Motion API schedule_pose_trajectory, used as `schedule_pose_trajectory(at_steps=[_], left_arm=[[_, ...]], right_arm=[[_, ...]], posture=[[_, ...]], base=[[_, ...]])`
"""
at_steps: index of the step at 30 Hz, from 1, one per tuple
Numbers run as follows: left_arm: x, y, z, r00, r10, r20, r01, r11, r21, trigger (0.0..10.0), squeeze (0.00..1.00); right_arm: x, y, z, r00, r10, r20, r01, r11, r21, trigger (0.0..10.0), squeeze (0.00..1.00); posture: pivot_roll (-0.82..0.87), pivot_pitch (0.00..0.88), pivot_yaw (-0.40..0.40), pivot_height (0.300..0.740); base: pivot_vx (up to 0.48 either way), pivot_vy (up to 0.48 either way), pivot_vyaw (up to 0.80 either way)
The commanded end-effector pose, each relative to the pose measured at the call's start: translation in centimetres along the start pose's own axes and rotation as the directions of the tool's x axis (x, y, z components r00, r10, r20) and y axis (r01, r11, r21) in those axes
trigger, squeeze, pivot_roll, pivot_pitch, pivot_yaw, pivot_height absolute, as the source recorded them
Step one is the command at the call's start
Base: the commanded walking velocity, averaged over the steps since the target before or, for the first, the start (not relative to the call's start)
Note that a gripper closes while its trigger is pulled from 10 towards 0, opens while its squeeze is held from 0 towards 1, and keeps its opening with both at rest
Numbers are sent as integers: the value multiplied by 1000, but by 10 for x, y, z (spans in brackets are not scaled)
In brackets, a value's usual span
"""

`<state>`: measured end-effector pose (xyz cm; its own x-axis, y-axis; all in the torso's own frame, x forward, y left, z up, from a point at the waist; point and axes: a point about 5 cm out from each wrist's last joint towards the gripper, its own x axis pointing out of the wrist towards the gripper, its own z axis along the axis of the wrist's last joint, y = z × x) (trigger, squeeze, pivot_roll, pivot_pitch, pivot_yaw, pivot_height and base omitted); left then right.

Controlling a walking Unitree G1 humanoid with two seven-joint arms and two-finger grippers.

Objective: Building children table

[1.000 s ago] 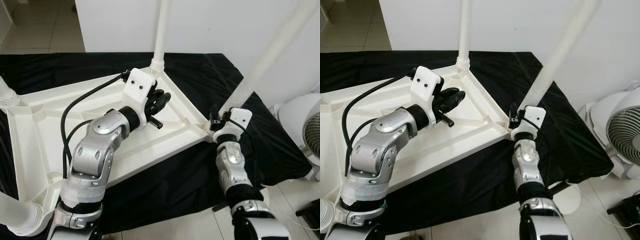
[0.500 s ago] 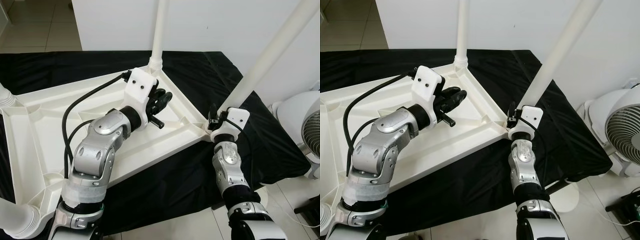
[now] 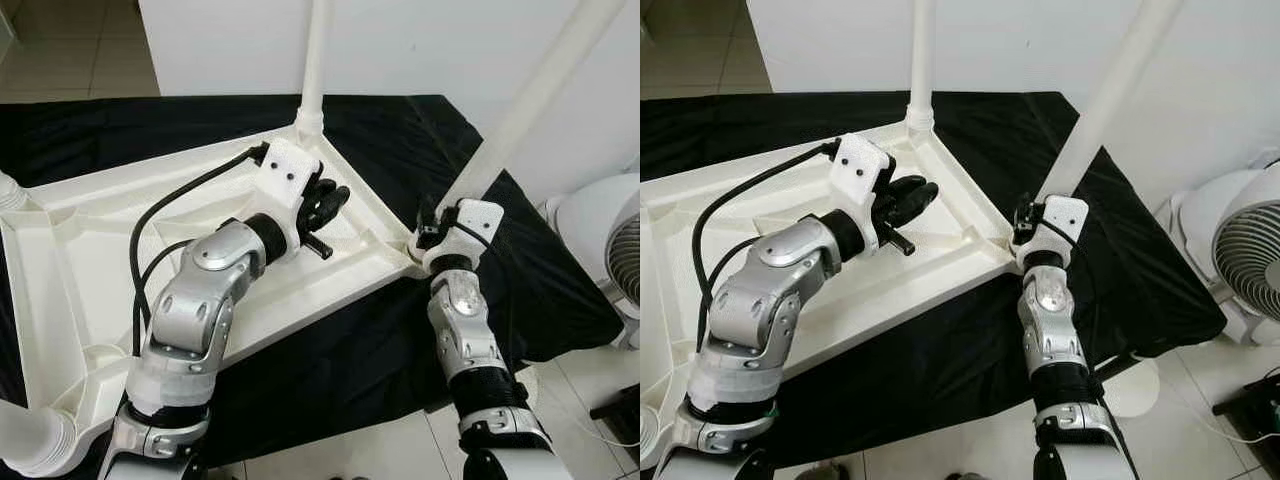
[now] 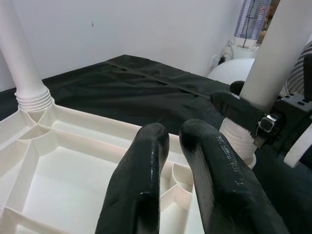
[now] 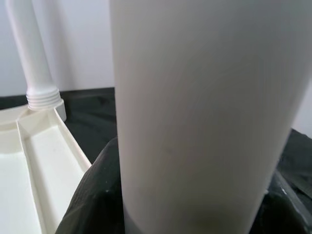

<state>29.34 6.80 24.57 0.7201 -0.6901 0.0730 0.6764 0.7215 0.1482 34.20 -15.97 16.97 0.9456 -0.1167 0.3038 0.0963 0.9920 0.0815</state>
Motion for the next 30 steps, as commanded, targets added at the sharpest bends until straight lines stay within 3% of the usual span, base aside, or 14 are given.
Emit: schedule_pose_trajectory(at_steps=[1, 5, 9, 12, 14, 15, 16, 26, 30], left_arm=[[1, 2, -5, 999, 50, -16, -50, 999, 13, 10000, 0], [2, 5, -10, 998, 43, -36, -41, 997, 61, 10000, 0], [8, 9, -4, 1000, 27, 8, -27, 997, 78, 10000, 0], [11, 9, -1, 1000, 18, 24, -20, 996, 84, 10000, 0], [19, 1, 14, 994, -63, 93, 63, 998, 6, 10000, 0], [23, -2, 19, 989, -96, 112, 99, 995, -19, 10000, 251], [26, -5, 21, 985, -122, 123, 129, 991, -46, 10000, 1000], [42, -23, 27, 969, -200, 148, 205, 978, -23, 10000, 1000], [48, -27, 26, 968, -216, 131, 218, 976, -4, 10000, 1000]], right_arm=[[4, -1, 9, 1000, 14, 19, -14, 1000, 3, 10000, 0], [12, 2, 24, 995, 95, 24, -94, 995, -22, 10000, 0], [20, 4, 24, 975, 217, -41, -220, 972, -83, 10000, 0], [22, 3, 23, 968, 245, -59, -250, 963, -102, 10000, 0], [23, 5, 18, 931, 347, -116, -361, 923, -133, 10000, 0], [24, 6, 18, 915, 380, -135, -398, 907, -141, 10000, 0], [24, 6, 17, 905, 400, -145, -419, 896, -147, 10000, 0], [22, 22, 14, 843, 508, -175, -533, 833, -148, 10000, 0], [21, 32, 15, 795, 580, -177, -604, 786, -132, 10000, 0]], posture=[[99, 69, -78, 740], [96, 66, -83, 740], [88, 60, -89, 740], [88, 56, -87, 740], [91, 43, -86, 740], [93, 40, -84, 740], [94, 35, -81, 740], [102, 20, -78, 740], [106, 14, -76, 740]], base=[[0, 0, 0], [0, 0, 0], [0, 0, 0], [0, 0, 0], [0, 0, 0], [0, 0, 0], [0, 0, 0], [0, 0, 0], [0, 0, 0]])
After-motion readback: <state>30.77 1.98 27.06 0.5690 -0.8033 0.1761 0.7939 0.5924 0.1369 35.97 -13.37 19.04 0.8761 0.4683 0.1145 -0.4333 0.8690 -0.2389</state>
